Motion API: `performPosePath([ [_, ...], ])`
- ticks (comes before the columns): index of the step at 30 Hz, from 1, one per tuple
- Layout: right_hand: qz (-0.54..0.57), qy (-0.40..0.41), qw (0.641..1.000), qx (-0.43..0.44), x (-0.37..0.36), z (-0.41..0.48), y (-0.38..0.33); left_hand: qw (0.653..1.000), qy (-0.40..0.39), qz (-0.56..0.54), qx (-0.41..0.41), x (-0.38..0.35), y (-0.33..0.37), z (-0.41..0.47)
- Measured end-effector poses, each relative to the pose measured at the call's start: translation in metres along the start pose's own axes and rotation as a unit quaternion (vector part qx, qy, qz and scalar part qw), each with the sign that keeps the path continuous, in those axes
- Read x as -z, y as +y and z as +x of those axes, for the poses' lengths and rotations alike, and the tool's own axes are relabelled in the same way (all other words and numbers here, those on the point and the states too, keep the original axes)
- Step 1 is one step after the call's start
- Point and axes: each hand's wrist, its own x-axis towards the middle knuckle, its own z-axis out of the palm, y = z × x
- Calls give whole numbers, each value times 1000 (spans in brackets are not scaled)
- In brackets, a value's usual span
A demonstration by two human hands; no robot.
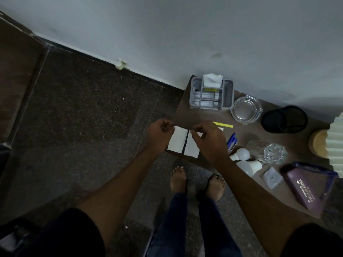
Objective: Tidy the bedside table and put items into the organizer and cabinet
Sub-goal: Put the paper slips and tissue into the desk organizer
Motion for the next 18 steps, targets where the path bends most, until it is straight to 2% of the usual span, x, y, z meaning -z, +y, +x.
performPosePath([
  [3,-43,-45,998,2,-21,-10,2,1000,1,14,20,0,-18,1],
  [9,-157,-178,964,117,-48,-23,5,997,-21,70,39,-2,-36,8],
  [13,-177,-197,956,124,-61,-26,10,997,-37,26,66,-6,-41,15],
  [18,-196,-181,955,127,-71,-23,11,996,-39,-12,80,-11,-45,23],
])
